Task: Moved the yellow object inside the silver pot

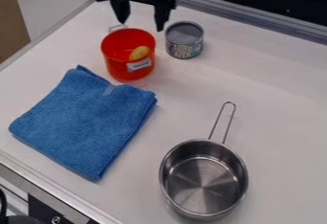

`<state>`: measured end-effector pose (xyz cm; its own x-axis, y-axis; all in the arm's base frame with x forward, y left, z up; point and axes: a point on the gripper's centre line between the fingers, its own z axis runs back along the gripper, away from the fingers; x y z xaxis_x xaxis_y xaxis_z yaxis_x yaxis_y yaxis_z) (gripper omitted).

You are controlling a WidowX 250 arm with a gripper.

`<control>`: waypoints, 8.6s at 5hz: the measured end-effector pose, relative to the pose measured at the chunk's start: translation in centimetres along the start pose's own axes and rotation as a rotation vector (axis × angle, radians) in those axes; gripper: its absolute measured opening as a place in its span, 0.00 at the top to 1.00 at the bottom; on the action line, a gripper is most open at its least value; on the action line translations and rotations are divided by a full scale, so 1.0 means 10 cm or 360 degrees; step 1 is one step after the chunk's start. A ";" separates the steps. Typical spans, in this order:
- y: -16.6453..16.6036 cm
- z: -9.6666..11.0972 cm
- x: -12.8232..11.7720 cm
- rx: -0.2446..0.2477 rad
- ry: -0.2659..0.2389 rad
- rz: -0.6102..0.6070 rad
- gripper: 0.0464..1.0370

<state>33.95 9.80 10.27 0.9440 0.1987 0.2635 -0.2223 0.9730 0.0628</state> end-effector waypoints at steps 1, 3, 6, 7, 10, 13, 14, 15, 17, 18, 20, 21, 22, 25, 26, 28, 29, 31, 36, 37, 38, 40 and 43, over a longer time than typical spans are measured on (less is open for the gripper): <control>0.11 -0.13 0.06 0.0044 -0.0039 0.0017 0.04; 0.15 -0.40 0.06 -0.0048 0.0015 -0.0018 0.04; 0.16 -0.46 0.00 -0.0069 0.0010 0.0005 0.04; 0.19 -0.50 -0.05 -0.0060 0.0024 -0.0015 0.04; 0.16 -0.57 -0.05 0.0014 -0.0054 0.0075 0.04; 0.14 -0.59 -0.03 0.0055 -0.0091 0.0111 0.04; 0.12 -0.59 -0.05 0.0038 -0.0081 0.0117 0.04; 0.17 -0.64 -0.08 0.0078 -0.0045 0.0179 0.04; 0.21 -0.78 -0.10 0.0134 -0.0030 0.0196 0.04; 0.21 -0.79 -0.10 0.0110 -0.0037 0.0209 0.07; 0.24 -0.81 -0.07 0.0116 -0.0107 0.0237 0.45; 0.25 -0.80 -0.06 0.0113 -0.0113 0.0238 0.45; 0.26 -0.78 -0.07 0.0109 -0.0107 0.0256 0.45; 0.32 -0.28 0.19 -0.0036 -0.0181 0.0479 0.45; 0.26 -0.02 0.12 -0.0090 -0.0146 0.0445 0.45; -0.26 0.22 -0.48 -0.0182 0.0171 0.0113 0.45; -0.57 0.29 -0.81 -0.0283 0.0236 -0.0128 0.45; -1.05 0.29 -1.39 -0.0363 0.0394 -0.0599 0.45; -1.20 0.29 -1.51 -0.0416 0.0648 -0.1008 0.45; -1.24 0.28 -1.50 -0.0519 0.0646 -0.1107 0.45; -1.29 0.27 -1.46 -0.0649 0.0579 -0.1130 0.45; -1.25 0.26 -1.47 -0.0587 0.0599 -0.1210 0.10; -1.27 0.23 -1.48 -0.0603 0.0481 -0.0967 0.04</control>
<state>22.27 -5.77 7.81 0.9111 -0.4119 0.0111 0.4027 0.8845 -0.2357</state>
